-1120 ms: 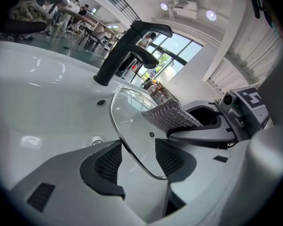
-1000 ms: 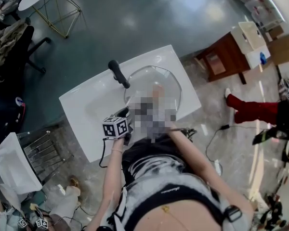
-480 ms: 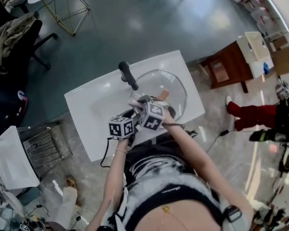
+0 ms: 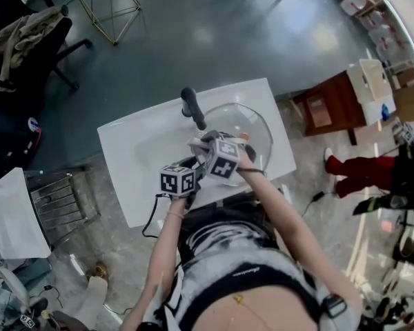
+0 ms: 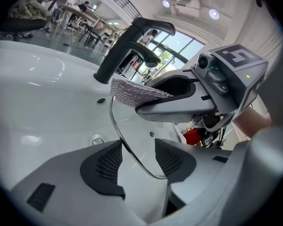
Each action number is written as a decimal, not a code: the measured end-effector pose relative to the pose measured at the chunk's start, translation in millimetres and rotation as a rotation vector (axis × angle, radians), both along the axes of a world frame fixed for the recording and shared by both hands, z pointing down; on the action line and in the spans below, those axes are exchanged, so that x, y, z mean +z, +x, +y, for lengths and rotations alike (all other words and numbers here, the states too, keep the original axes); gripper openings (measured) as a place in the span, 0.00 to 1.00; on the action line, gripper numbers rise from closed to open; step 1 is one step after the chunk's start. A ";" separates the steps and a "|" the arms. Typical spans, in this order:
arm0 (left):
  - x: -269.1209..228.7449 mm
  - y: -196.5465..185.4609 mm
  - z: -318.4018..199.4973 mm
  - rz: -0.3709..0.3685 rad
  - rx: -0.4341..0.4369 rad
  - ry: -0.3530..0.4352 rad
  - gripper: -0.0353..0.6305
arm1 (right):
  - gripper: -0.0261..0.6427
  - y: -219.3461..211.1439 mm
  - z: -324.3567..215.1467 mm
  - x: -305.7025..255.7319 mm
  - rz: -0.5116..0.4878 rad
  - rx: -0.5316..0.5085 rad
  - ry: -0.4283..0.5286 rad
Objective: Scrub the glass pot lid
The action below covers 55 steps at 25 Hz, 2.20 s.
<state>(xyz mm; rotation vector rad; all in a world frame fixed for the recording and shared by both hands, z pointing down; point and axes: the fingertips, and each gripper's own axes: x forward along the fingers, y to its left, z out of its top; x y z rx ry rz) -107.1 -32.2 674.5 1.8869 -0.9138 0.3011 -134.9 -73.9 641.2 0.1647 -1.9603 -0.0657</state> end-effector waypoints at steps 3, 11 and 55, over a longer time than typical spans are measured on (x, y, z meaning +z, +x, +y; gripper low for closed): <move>0.1 -1.1 -0.8 -0.002 -0.004 -0.004 0.37 | 0.18 0.9 -5.5 0.6 0.004 -0.025 0.013; 0.6 -0.2 -1.8 0.003 -0.028 -0.012 0.36 | 0.18 7.7 -21.5 2.4 0.002 -0.051 0.018; -4.1 -3.5 13.0 0.014 -0.270 -0.062 0.32 | 0.18 136.2 -114.2 -3.5 -0.136 0.276 0.050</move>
